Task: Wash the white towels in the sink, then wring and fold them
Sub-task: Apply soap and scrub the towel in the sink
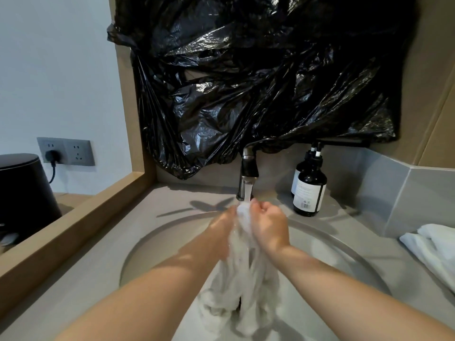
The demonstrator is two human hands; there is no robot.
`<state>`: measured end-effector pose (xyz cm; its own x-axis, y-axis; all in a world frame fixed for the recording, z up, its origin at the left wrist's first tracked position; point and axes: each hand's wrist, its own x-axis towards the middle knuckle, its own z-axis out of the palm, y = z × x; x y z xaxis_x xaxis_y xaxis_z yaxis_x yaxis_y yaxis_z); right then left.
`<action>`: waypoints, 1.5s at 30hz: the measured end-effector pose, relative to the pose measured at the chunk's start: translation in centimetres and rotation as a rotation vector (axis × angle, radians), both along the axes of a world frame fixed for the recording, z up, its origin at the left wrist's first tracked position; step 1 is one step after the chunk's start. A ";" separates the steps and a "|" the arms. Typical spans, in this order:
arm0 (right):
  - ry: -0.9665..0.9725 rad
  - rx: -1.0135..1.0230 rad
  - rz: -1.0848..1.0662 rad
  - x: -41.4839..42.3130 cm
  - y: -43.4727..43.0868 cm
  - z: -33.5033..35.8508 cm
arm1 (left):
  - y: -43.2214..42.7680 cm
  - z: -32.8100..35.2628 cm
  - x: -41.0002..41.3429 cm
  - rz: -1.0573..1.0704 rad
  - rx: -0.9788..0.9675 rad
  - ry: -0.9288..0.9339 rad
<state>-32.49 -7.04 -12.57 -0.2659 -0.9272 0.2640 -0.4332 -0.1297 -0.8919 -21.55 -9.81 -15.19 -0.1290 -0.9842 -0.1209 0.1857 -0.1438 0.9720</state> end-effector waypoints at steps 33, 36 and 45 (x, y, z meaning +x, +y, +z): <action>-0.102 0.073 0.080 -0.1 -1.3 -1.6 | 3.0 2.8 0.0 0.097 0.105 0.005; -0.008 0.006 0.019 -0.5 -1.0 -1.4 | 3.1 2.7 -0.4 0.040 0.015 -0.186; -0.049 0.151 0.204 -1.3 -1.2 -0.4 | 1.7 2.8 3.3 -0.146 -0.070 -0.640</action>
